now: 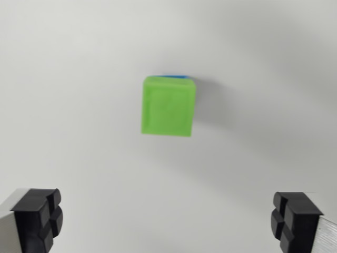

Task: Stack cube

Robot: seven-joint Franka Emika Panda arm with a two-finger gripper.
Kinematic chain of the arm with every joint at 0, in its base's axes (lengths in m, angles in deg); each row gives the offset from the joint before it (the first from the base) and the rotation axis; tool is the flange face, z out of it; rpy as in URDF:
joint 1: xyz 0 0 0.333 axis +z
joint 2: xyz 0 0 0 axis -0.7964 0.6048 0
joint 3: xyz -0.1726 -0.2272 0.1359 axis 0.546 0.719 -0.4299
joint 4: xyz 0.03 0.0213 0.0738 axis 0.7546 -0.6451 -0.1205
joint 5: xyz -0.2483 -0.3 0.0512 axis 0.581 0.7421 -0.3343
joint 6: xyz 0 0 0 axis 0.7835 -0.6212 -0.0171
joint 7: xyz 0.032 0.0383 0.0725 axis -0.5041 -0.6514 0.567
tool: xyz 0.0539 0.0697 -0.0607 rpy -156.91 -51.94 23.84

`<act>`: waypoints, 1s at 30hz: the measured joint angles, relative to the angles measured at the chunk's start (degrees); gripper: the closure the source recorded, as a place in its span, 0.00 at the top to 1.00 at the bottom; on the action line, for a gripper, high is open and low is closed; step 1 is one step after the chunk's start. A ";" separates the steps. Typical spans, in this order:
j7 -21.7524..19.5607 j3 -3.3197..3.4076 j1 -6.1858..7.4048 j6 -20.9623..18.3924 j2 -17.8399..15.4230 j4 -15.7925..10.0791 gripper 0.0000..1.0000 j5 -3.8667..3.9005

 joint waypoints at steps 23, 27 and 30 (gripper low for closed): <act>0.10 -0.02 0.00 -9.18 -2.87 6.33 1.00 -0.14; 0.11 -0.02 0.00 -10.18 -3.05 7.14 1.00 -0.14; 0.11 -0.02 0.00 -10.55 -3.10 7.52 1.00 -0.15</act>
